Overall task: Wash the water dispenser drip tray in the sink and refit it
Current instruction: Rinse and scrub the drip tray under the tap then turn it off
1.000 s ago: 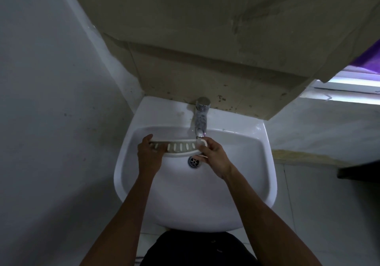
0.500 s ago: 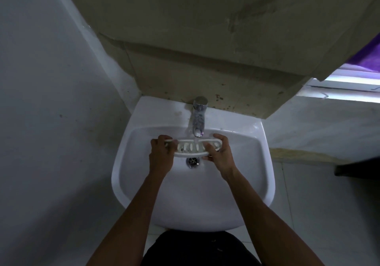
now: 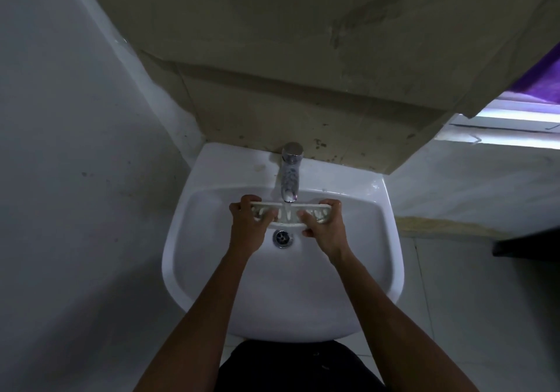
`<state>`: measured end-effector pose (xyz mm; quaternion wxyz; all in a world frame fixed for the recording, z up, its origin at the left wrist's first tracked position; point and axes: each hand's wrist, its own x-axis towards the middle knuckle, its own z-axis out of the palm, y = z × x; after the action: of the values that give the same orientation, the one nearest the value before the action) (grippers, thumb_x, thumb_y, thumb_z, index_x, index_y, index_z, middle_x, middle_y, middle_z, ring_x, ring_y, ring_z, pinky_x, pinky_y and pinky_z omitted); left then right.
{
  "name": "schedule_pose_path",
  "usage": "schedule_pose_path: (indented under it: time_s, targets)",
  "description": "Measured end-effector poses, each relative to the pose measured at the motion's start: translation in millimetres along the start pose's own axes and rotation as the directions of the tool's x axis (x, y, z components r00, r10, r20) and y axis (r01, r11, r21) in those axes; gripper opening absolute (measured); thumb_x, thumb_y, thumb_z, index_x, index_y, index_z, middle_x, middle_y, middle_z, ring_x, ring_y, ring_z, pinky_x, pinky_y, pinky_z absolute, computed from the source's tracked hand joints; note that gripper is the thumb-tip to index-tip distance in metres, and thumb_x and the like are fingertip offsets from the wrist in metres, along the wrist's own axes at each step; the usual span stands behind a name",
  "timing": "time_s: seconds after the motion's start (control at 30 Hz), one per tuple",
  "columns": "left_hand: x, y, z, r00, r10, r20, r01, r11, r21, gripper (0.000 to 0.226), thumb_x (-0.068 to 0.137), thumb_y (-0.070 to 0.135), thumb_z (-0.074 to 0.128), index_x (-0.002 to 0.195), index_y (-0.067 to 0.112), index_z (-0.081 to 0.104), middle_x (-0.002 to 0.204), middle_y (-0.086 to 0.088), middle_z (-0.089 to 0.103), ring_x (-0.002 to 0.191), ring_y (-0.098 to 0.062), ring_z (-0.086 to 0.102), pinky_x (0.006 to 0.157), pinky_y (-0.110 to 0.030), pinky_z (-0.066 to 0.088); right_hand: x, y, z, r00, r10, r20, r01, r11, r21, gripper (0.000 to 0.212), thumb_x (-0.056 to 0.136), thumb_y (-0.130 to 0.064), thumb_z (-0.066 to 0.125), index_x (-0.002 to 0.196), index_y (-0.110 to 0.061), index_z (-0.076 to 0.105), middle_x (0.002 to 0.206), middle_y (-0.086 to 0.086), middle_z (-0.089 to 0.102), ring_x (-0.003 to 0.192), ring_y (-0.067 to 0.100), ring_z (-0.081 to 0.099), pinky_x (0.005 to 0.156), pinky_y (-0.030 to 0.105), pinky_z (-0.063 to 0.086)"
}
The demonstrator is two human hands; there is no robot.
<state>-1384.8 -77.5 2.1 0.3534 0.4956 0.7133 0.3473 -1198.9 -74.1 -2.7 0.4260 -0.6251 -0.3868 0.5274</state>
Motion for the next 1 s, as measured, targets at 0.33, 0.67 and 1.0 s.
schedule_pose_path:
  time_s: [0.33, 0.67, 1.0]
  targets:
    - [7.7, -0.1, 3.7, 0.986, -0.087, 0.139, 0.088, 0.996, -0.004, 0.048, 0.085, 0.035, 0.069, 0.123, 0.016, 0.049, 0.101, -0.002, 0.060, 0.089, -0.021, 0.061, 0.074, -0.023, 0.041, 3.2, 9.7, -18.2, 1.000, -0.001, -0.026, 0.002, 1.000, 0.028, 0.041, 0.089, -0.016, 0.073, 0.114, -0.017, 0.041, 0.116, 0.019, 0.058, 0.093, 0.030, 0.071, 0.063, 0.040, 0.062]
    - [13.6, -6.0, 15.4, 0.975, 0.006, 0.221, 0.018, 0.994, -0.105, 0.034, 0.098, 0.019, 0.048, 0.131, 0.013, 0.041, 0.102, -0.009, 0.058, 0.071, -0.011, 0.056, 0.063, -0.020, 0.048, 11.6, 10.5, -27.9, 1.000, 0.018, -0.015, -0.017, 0.999, 0.049, 0.043, 0.088, -0.011, 0.074, 0.117, -0.008, 0.043, 0.108, 0.016, 0.060, 0.082, 0.021, 0.069, 0.059, 0.039, 0.061]
    - [8.2, -15.6, 16.0, 0.989, -0.071, 0.127, 0.077, 0.996, -0.037, 0.016, 0.094, 0.036, 0.054, 0.101, 0.021, 0.054, 0.083, 0.003, 0.062, 0.070, -0.021, 0.059, 0.065, -0.031, 0.048, 14.2, 6.6, -28.7, 1.000, 0.005, -0.014, -0.005, 1.000, 0.000, 0.042, 0.086, -0.013, 0.076, 0.116, -0.012, 0.047, 0.112, 0.012, 0.061, 0.090, 0.025, 0.072, 0.061, 0.040, 0.062]
